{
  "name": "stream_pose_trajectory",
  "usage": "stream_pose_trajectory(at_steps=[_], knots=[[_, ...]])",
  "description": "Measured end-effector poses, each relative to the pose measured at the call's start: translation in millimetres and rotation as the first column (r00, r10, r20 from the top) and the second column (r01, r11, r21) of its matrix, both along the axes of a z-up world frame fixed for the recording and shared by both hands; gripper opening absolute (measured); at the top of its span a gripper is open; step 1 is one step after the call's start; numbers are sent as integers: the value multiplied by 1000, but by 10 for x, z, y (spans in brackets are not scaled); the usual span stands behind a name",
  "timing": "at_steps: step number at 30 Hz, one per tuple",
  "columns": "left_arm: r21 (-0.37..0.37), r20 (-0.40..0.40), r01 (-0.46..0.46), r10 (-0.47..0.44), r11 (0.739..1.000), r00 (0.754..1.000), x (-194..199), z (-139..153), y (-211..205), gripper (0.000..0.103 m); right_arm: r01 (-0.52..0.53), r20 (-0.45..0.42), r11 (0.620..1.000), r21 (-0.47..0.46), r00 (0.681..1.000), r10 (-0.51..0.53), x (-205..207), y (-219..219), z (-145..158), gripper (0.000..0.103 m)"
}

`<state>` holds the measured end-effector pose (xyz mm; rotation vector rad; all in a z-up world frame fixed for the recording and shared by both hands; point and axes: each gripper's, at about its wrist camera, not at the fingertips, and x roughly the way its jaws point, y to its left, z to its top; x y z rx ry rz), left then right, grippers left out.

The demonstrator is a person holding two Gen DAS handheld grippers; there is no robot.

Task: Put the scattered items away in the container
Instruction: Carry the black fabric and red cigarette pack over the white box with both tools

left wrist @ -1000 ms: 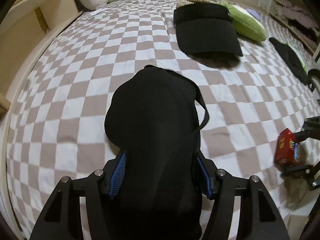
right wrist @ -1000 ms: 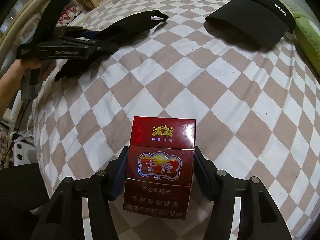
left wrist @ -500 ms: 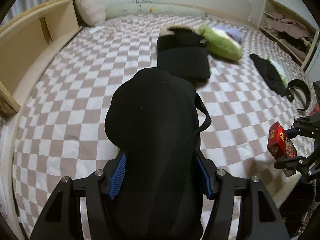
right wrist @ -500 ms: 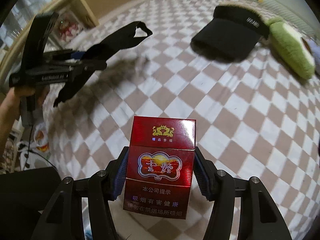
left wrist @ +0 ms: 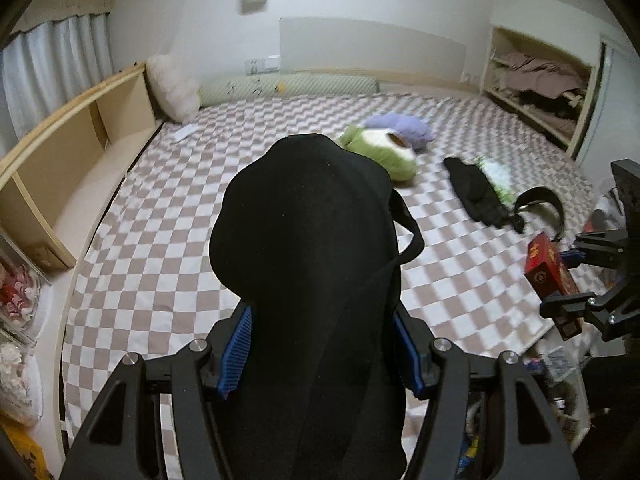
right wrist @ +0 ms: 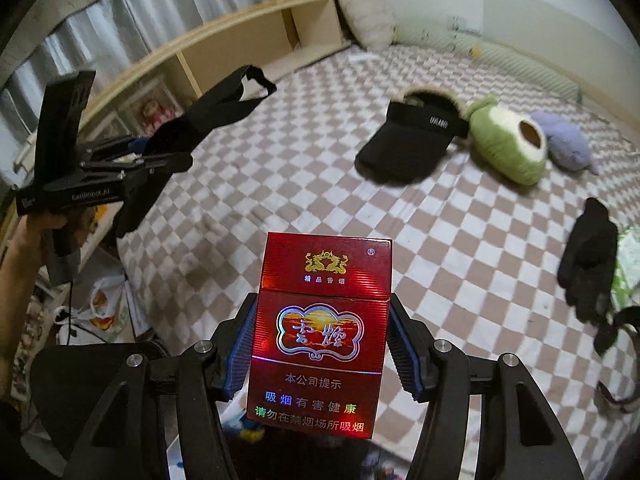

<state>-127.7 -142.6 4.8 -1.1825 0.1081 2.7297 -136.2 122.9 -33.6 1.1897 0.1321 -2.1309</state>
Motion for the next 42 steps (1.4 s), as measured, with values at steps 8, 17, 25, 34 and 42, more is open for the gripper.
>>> stream_pose_trajectory(at_steps=[8, 17, 25, 34, 42], knots=[[30, -34, 53, -52, 998, 998, 487, 409, 402, 62, 16, -68, 999, -33, 998, -18, 433, 258, 377, 61], [60, -42, 160, -158, 985, 987, 910, 575, 957, 63, 49, -128, 996, -72, 990, -58, 907, 657, 656, 61], [84, 4, 295, -297, 952, 955, 1236, 360, 1548, 63, 84, -120, 991, -103, 988, -97, 1225, 1016, 587, 61], [141, 81, 380, -393, 914, 916, 1517, -41, 2038, 64, 136, -30, 981, -137, 990, -141, 1402, 1288, 161, 61], [69, 138, 534, -538, 843, 831, 1720, -461, 2343, 64, 211, 19, 968, -138, 978, -210, 1454, 1532, -103, 61]])
